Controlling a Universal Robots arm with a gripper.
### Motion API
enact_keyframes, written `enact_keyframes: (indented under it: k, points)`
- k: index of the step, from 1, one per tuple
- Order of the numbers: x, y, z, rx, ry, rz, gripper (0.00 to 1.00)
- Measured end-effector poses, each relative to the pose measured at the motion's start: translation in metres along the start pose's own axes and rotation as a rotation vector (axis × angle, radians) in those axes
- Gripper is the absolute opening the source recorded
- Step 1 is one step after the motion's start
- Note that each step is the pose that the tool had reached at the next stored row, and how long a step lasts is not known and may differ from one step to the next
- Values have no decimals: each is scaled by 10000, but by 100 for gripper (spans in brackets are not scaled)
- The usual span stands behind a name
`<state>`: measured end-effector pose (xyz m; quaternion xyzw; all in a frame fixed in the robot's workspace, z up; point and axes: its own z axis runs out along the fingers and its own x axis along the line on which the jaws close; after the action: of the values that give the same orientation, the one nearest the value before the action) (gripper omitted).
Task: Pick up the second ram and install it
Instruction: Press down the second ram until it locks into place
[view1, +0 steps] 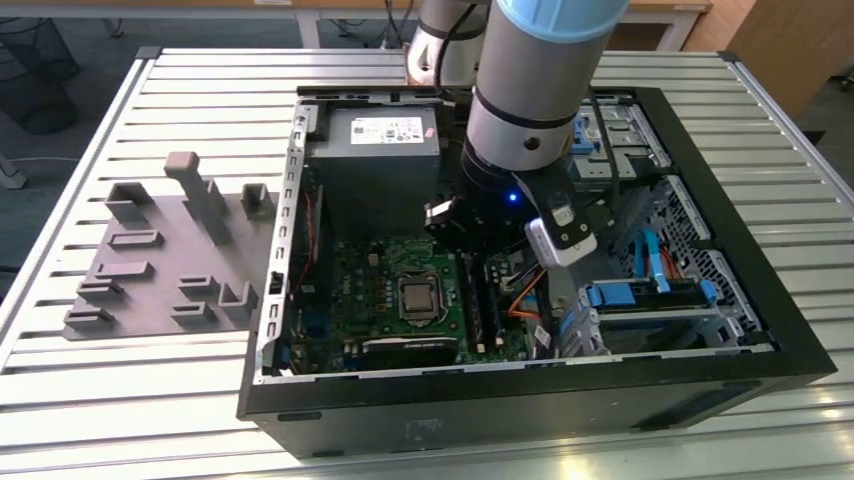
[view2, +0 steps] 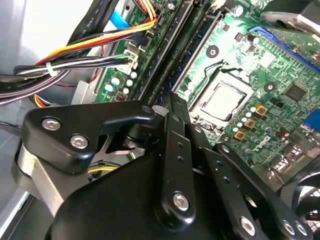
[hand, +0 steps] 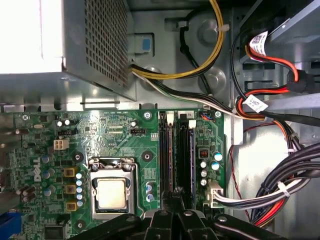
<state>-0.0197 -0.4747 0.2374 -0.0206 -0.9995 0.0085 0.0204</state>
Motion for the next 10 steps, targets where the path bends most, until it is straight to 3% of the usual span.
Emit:
enact_keyframes:
  k: [10]
  points:
    - [-8, 3, 147, -14, 0, 0, 11]
